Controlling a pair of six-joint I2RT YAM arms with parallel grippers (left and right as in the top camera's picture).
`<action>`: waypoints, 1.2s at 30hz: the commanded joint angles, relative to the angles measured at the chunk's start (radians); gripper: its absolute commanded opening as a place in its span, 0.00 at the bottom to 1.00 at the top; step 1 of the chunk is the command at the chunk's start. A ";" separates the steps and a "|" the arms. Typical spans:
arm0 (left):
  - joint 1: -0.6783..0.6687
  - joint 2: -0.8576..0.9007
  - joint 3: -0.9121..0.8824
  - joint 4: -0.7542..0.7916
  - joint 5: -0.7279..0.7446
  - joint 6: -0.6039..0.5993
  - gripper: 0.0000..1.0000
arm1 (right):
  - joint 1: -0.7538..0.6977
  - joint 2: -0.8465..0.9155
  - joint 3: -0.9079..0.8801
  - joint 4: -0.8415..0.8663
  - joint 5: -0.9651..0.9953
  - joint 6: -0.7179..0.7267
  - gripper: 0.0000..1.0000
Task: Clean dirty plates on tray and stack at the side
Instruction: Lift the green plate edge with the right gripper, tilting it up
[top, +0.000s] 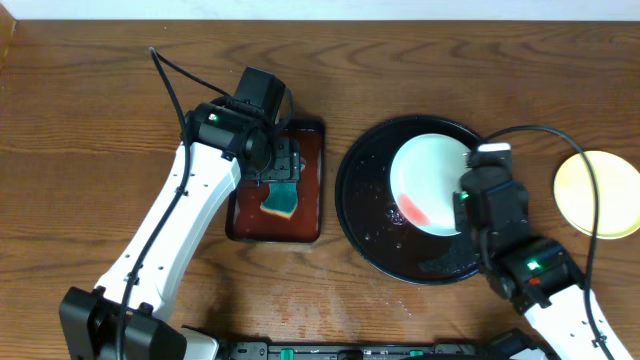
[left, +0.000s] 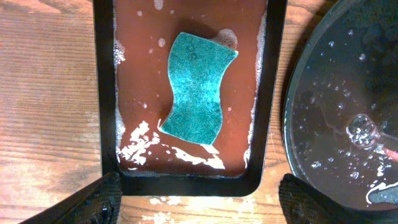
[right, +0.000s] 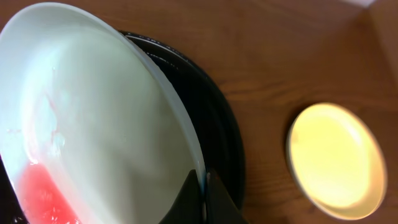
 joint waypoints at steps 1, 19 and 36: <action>0.000 -0.010 0.006 -0.003 -0.006 0.009 0.82 | 0.098 0.020 0.008 0.005 0.186 -0.055 0.01; 0.000 -0.010 0.006 0.003 0.012 -0.055 0.82 | 0.562 0.109 0.009 0.019 0.622 -0.241 0.01; 0.000 -0.010 0.006 0.003 0.012 -0.055 0.83 | 0.637 0.109 0.009 0.195 0.779 -0.499 0.01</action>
